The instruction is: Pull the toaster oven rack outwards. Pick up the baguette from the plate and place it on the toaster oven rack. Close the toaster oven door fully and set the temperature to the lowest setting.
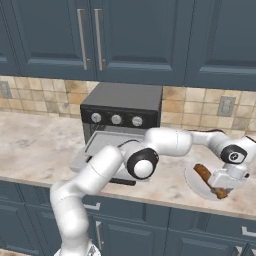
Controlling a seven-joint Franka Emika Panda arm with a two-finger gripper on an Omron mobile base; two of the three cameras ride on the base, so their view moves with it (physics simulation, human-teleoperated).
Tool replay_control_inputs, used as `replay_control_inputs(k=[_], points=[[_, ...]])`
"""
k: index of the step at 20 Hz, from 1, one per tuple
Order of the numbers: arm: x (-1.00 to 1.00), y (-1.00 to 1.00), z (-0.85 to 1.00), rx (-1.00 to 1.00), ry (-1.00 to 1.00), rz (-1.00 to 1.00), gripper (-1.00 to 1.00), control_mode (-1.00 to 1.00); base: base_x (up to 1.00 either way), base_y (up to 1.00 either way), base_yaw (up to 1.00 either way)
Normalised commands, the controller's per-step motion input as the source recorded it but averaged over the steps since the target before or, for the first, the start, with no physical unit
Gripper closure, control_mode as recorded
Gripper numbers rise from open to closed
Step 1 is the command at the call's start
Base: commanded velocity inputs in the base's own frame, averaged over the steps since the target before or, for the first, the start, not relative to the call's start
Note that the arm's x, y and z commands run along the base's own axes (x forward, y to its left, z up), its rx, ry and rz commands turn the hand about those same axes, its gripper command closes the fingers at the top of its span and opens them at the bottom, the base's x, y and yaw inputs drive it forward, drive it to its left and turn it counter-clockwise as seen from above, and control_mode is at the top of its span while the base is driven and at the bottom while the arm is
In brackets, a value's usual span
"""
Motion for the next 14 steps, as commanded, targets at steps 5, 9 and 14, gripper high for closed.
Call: replay_control_inputs(k=[5, 9, 14], points=[[-0.46, 0.61, -0.37, 0.00, -0.10, -0.01, 1.00, -1.00, 0.00, 0.00, 0.00], [-0.50, 0.29, -0.38, 0.00, -0.18, -0.08, 1.00, -1.00, 0.00, 0.00, 0.00], [-0.35, 0.37, -0.49, 0.00, -0.18, -0.15, 1.00, -1.00, 0.00, 0.00, 0.00]])
